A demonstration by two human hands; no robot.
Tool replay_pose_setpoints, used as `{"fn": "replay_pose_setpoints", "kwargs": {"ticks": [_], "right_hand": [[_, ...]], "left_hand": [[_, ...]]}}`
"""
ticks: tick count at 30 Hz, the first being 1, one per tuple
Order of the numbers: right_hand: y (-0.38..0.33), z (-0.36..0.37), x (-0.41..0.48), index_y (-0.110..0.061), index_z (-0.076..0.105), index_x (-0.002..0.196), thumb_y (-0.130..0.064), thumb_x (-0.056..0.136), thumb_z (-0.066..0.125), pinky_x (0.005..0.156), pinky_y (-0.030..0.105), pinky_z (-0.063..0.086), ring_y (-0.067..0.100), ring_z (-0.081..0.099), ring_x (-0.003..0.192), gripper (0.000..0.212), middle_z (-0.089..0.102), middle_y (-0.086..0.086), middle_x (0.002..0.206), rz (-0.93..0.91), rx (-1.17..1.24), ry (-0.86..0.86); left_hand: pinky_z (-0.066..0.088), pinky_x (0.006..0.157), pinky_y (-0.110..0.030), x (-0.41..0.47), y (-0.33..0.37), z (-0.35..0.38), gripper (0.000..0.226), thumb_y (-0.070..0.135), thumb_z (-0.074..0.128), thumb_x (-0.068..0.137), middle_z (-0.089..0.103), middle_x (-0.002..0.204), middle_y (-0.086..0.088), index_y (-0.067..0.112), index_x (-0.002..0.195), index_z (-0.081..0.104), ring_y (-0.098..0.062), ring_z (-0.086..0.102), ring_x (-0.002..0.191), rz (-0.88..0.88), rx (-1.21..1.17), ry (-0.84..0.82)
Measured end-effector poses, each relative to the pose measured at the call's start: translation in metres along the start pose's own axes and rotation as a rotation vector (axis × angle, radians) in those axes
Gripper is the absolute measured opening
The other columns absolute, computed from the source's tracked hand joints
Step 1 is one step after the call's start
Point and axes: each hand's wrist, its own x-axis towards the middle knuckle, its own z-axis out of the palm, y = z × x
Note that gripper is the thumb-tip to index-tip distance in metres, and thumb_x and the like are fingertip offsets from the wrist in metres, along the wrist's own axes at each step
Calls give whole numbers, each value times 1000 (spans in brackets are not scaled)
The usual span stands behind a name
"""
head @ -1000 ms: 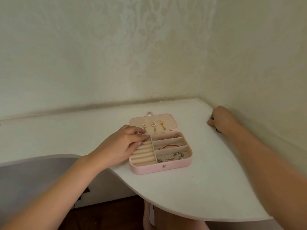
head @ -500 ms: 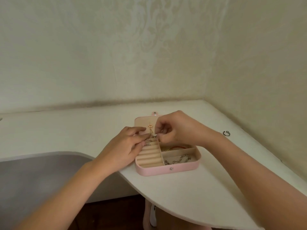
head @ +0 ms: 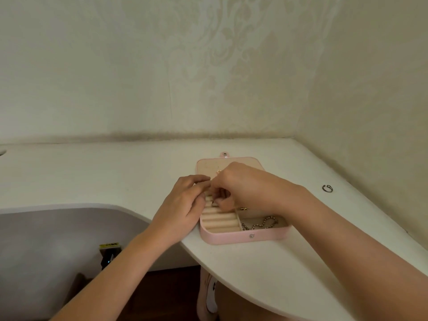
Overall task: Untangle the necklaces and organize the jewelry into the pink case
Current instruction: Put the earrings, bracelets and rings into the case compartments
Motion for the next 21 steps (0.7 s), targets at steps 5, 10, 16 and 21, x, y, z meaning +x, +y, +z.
{"fn": "replay_pose_setpoints", "kwargs": {"ticks": [5,10,16,21], "right_hand": [[-7,3,7,-10,53,65,-9,83,58,57,35,37,22,43,58,19,43,3,59,-31,-214,-61],[5,6,0,-1,61,70,-9,86,55,61,38,39,21,44,58,19,57,13,63,-80,-14,43],[17,19,-7,-8,72,86,-11,86,67,68,24,46,12,60,71,6,71,2,78,-88,208,180],[24,30,-9,-8,74,82,-12,77,79,62,12,42,2,57,65,8,66,-11,70,-47,425,306]], "left_hand": [[23,97,-2,0,-2,1,60,41,22,88,51,133,4,14,122,63,-2,36,123,-8,16,-16],[20,98,0,0,-2,1,61,42,22,88,49,133,8,18,128,60,1,33,125,-6,-4,-13],[23,100,-2,0,-4,2,58,41,24,88,50,131,11,19,128,60,3,35,125,8,-31,-4],[33,97,-9,-2,0,-5,23,37,47,86,56,120,21,36,101,63,-1,50,118,48,-232,50]]}}
